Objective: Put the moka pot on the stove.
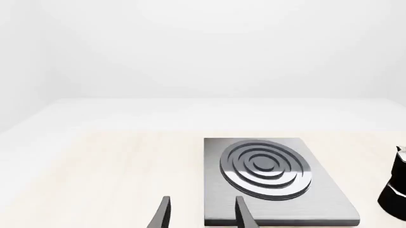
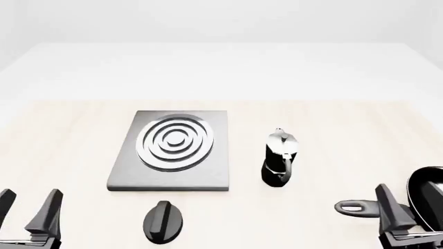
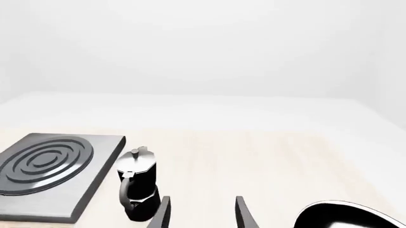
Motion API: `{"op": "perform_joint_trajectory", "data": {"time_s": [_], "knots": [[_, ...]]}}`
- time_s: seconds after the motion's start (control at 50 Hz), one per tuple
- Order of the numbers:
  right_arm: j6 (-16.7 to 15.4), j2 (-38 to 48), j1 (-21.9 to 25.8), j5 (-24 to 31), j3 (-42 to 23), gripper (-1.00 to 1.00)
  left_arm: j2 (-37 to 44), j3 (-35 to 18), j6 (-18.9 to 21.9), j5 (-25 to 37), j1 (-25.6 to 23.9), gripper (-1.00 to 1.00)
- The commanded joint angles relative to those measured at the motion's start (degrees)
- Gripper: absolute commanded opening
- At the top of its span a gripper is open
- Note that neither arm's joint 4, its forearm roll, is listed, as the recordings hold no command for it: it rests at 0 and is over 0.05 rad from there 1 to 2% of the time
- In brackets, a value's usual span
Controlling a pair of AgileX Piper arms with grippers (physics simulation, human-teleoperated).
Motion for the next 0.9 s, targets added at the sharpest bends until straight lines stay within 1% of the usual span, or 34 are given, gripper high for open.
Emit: {"op": "perform_joint_trajectory", "data": {"time_s": [0.02, 0.12, 0.28, 0.52, 0.66, 0.78, 0.9], "knots": [[0.09, 2.52, 1.85, -1.39, -1.05, 1.0, 0.0, 0.0, 0.0, 0.0, 0.0, 1.0], [0.53, 4.65, 2.88, -3.47, -0.91, 1.0, 0.0, 0.0, 0.0, 0.0, 0.0, 1.0], [0.74, 5.05, 4.86, -3.3, -1.77, 1.0, 0.0, 0.0, 0.0, 0.0, 0.0, 1.0], [0.91, 7.18, 8.6, -5.06, -1.98, 1.0, 0.0, 0.0, 0.0, 0.0, 0.0, 1.0], [-0.07, 10.18, 10.23, -8.9, -1.22, 1.0, 0.0, 0.0, 0.0, 0.0, 0.0, 1.0], [0.45, 11.48, 10.82, -10.1, -1.34, 1.0, 0.0, 0.0, 0.0, 0.0, 0.0, 1.0], [0.86, 15.86, 12.13, -14.45, -0.86, 1.0, 0.0, 0.0, 0.0, 0.0, 0.0, 1.0]]}}
